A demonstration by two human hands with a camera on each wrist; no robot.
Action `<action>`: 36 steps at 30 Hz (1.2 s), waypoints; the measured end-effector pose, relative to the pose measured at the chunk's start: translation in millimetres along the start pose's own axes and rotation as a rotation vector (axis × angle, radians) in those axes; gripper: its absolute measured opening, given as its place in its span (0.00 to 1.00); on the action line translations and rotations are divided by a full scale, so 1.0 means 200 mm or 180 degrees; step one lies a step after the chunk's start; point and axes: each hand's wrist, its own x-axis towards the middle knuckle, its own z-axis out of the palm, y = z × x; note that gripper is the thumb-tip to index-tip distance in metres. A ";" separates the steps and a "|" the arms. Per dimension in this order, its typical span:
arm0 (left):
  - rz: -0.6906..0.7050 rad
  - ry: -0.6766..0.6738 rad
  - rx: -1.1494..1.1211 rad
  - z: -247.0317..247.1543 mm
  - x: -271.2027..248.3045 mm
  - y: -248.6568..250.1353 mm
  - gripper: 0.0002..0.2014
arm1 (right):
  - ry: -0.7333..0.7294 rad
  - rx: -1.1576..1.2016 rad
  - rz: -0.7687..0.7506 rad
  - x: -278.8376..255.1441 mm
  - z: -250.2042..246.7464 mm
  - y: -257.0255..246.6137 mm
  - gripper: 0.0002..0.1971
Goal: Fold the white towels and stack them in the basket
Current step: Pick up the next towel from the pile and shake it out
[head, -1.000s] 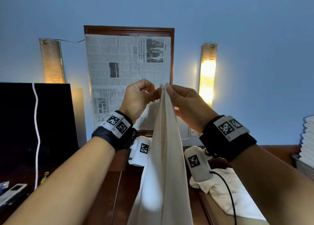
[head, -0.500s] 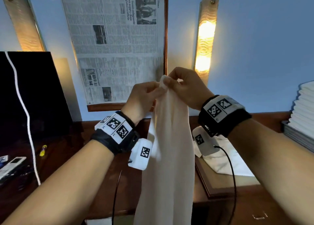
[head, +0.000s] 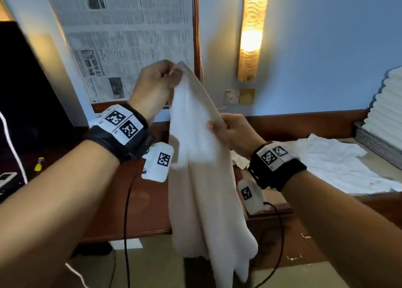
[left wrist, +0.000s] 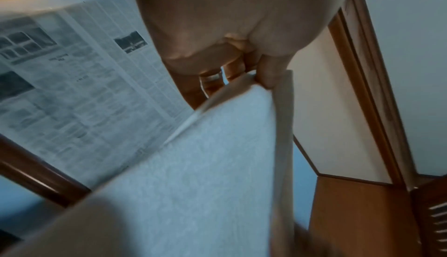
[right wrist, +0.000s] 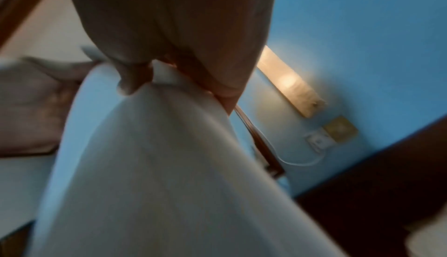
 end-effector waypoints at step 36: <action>0.0173 -0.0797 0.1626 0.15 -0.17 -0.29 0.11 | -0.0058 0.0323 -0.0375 -0.02 0.22 0.19 0.14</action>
